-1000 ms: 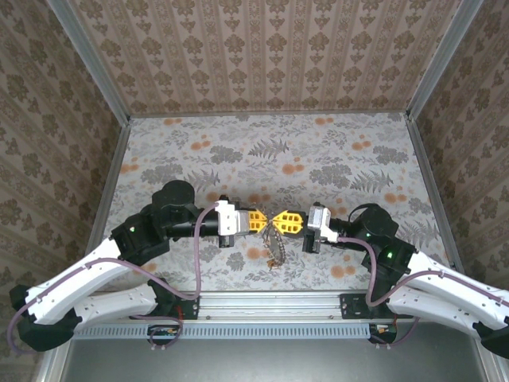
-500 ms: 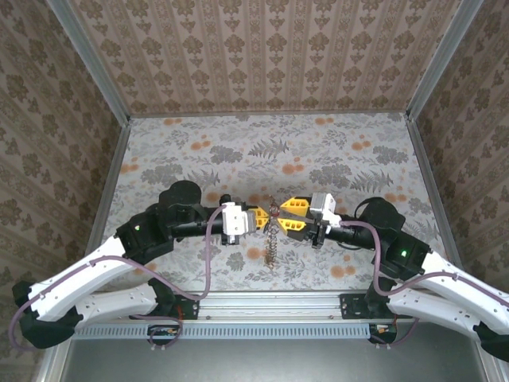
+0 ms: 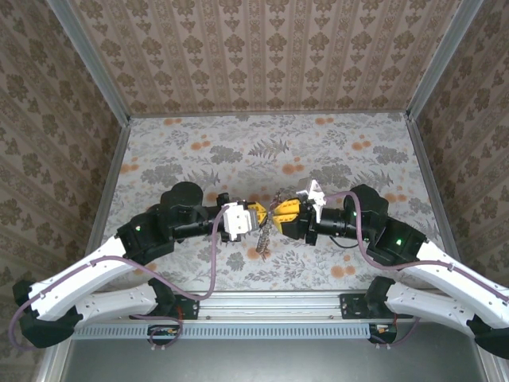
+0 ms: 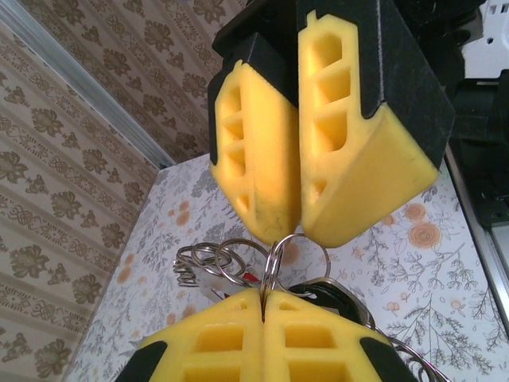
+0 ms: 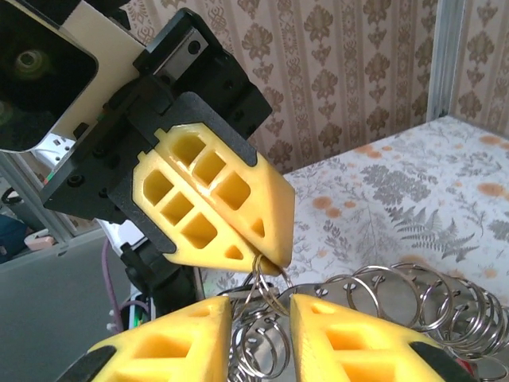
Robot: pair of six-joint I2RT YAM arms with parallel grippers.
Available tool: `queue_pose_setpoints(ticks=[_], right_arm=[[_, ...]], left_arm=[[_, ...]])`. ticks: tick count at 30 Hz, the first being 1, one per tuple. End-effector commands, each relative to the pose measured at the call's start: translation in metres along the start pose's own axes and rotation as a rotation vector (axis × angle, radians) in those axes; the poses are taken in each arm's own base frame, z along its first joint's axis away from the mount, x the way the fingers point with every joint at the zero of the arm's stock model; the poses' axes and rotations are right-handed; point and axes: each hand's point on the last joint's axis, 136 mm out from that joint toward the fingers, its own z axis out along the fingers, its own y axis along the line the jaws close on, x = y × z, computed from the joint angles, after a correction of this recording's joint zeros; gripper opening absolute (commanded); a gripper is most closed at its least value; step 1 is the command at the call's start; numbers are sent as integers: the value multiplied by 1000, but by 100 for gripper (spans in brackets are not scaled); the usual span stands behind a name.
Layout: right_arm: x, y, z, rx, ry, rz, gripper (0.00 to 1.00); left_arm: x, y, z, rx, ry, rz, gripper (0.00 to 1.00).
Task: Put the keys on the keyring
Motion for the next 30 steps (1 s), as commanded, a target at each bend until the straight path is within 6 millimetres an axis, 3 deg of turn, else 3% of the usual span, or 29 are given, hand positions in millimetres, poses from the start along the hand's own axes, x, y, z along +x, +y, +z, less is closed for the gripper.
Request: queue_pose_setpoints(ticks=[1,18,26,30], right_arm=[[-5,6,-6,-25,9,61,27],[-15,13,10,-123,-29,113,20],[-5,2,16,-73,6,133,19],[-3,-3,13,-46,8,133,11]], left_arm=[[-5,7,-3,-43,-15,36,0],[-8,2,-4,-34,-18,48,0],[-10,1,-5,-34,-26,47,0],[-10,0,-5,-32,-27,45,0]])
